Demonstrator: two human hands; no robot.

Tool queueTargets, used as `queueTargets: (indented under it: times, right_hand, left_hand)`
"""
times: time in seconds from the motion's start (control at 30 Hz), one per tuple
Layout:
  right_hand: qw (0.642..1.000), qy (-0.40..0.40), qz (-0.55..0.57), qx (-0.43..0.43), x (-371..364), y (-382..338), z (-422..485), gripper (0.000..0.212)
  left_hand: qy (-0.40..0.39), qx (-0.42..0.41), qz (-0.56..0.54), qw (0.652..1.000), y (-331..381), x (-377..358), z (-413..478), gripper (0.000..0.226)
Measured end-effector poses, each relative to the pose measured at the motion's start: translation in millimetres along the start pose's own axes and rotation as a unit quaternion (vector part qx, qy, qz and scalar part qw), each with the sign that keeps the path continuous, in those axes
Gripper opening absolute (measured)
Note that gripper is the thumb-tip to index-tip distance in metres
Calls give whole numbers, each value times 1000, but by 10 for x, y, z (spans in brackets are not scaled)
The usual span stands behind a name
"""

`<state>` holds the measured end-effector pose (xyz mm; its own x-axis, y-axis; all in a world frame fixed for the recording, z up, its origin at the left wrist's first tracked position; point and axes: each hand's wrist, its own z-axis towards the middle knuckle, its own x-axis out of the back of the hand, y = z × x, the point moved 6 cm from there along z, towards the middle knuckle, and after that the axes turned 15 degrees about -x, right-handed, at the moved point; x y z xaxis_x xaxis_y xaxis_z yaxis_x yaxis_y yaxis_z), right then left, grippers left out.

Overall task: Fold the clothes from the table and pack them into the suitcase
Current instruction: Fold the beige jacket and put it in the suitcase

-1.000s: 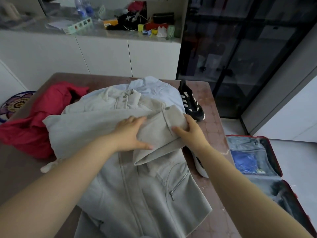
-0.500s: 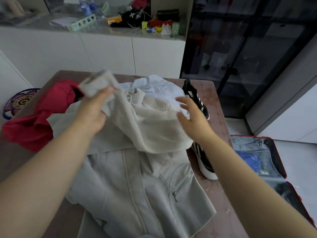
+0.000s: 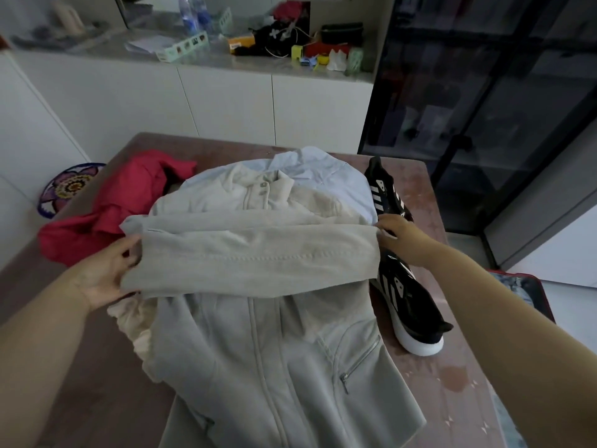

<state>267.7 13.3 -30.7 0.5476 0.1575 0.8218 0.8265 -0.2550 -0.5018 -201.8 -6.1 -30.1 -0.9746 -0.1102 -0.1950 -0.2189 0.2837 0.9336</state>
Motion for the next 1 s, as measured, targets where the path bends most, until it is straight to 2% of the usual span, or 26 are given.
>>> queueTargets:
  times: [0.07,0.1,0.17,0.23,0.27,0.33,0.4,0.47,0.53,0.6,0.7,0.8,0.87,0.9,0.93,1.0]
  right_hand:
    - [998,-12,53,-26,80,26,6,10]
    - [994,-28,99,-48,122,54,9,16]
    - [982,-44,171,-73,210,86,17,21]
    - [977,-61,191,-70,252,86,16,11]
    - [980,-66,174,-67,266,74,-1,5]
    - [987,-70,133,-63,289,54,-20,5]
    - [993,-61,84,-63,330,72,-12,10]
    - [994,-53,73,-66,396,59,5,16]
    - [991,-29,105,-75,480,-36,16,22]
    - [991,40,82,-96,537,-164,53,27]
    - [974,153,78,-144,450,-352,62,25]
    - [964,166,129,-166,132,-480,-58,38]
    - [970,211,73,-99,-55,-585,-268,50]
    - [970,240,23,-39,-150,-651,-396,54]
    - [970,242,-26,17,-262,-722,-517,57]
    - [970,189,-135,70,-521,-721,-616,68]
  left_hand:
    - [20,-13,21,999,52,-21,25,38]
    - [14,-17,51,998,61,-54,48,40]
    - [-19,-34,171,984,61,-123,79,45]
    - [-14,-72,353,933,37,-77,157,74]
    - [11,-92,410,907,49,-54,171,81]
    - [66,-140,413,897,113,-50,178,64]
    - [108,-178,356,911,196,-42,186,44]
    - [150,-203,317,914,309,11,196,37]
    - [175,-226,292,913,418,56,242,37]
    - [178,-240,293,908,470,41,301,38]
    - [170,-246,380,875,386,-16,373,44]
    - [186,-224,447,846,210,-9,336,56]
    - [208,-247,507,799,168,-15,221,62]
    - [209,-287,548,758,162,-62,139,59]
    - [185,-342,584,713,138,-161,43,54]
    - [68,-409,661,625,-22,-414,-114,54]
